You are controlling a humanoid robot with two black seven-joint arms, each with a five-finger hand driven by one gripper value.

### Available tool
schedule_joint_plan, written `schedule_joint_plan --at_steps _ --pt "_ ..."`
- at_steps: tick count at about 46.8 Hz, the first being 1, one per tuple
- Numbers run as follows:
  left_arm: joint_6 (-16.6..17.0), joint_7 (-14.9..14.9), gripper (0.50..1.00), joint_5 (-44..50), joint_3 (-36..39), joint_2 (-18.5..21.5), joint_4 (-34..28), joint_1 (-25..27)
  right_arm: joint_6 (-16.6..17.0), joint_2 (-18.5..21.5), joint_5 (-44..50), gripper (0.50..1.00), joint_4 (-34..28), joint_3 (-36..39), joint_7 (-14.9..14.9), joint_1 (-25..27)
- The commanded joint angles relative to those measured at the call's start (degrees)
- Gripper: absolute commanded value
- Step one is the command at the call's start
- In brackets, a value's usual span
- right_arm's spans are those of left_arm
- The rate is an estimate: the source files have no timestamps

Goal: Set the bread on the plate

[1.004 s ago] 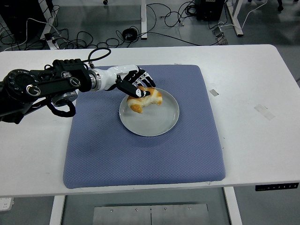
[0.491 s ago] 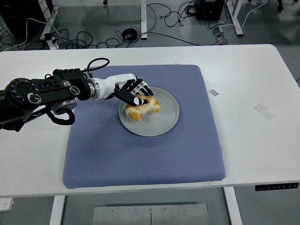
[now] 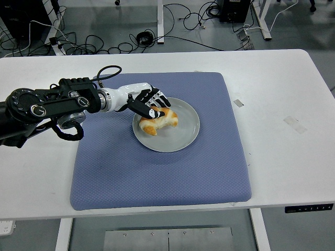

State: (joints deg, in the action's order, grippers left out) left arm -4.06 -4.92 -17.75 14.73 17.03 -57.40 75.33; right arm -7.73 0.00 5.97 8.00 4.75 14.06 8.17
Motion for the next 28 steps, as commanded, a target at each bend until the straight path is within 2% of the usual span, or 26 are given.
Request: schedule_joint_plan --at_steps 1,17,28 --pt "0.01 0.0 0.655 0.0 0.03 0.02 0.01 -0.01 0.0 0.0 0.01 1.0 0.0 0.0 0.0 0.0" --pt "0.1 0.0 0.675 0.0 0.03 0.2 0.01 -0.01 0.0 0.0 0.01 1.0 0.0 0.0 0.0 0.0" --pt "0.19 0.0 0.711 0.0 0.03 0.29 0.01 -0.01 0.0 0.0 0.01 1.0 0.0 0.0 0.0 0.0"
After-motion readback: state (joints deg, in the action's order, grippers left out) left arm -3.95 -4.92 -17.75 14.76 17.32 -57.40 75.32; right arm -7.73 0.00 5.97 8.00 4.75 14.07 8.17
